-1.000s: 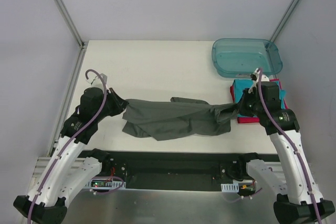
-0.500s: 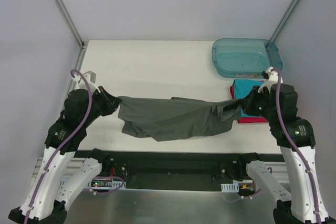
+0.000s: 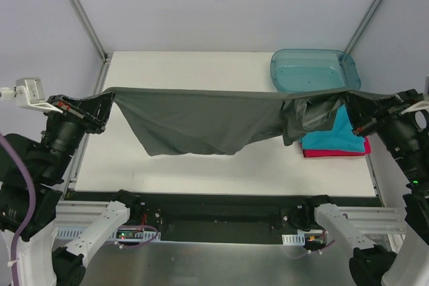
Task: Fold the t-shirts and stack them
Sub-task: Flatten out the tshirt
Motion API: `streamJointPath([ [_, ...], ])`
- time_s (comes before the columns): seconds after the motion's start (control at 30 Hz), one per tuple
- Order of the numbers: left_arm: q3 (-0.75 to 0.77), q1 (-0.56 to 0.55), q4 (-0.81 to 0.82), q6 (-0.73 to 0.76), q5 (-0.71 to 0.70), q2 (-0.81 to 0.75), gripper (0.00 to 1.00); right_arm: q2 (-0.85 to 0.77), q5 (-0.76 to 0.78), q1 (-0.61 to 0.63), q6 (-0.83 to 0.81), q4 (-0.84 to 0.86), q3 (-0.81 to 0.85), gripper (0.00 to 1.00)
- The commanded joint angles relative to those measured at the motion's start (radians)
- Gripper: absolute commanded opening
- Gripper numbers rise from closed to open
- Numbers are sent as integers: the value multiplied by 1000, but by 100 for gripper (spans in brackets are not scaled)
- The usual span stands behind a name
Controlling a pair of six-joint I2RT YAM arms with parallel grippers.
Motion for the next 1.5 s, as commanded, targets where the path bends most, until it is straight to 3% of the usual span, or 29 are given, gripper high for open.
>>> streamJointPath([
  [0.0,56,-4,18,66,-32,7,0,42,-14,2,-43,-9,92,0],
  [0.23,32,-4,27,90,-157,73,0,164,77,3,-77,-12,110,0],
  [0.4,35,0,72,149,-343,269,0,365,163,0,-153,51,135,0],
  [0.5,148,51,96,191,-323,438,0,520,125,-1,-218,65,243,0],
  [0.63,437,140,100,250,-284,672,0,709,49,-3,-266,46,494,0],
  [0.73,605,180,100,287,-242,763,0,795,31,-3,-269,34,676,0],
  [0.8,662,190,100,317,-231,786,0,781,11,-3,-278,65,669,0],
  [0.87,658,195,104,337,-231,774,0,716,-21,-3,-273,133,559,0],
  [1.0,480,200,141,346,-271,669,0,542,-81,0,-281,210,301,0],
  [1.1,209,200,204,343,-271,534,0,429,-144,0,-287,201,94,1],
  [1.23,-269,200,239,148,-340,343,0,242,-126,80,-269,270,-350,3],
  [1.33,-566,200,251,0,-340,201,0,142,-70,133,-157,299,-654,4],
  [1.47,-899,200,250,-175,-296,73,0,86,-48,231,-63,303,-948,8],
])
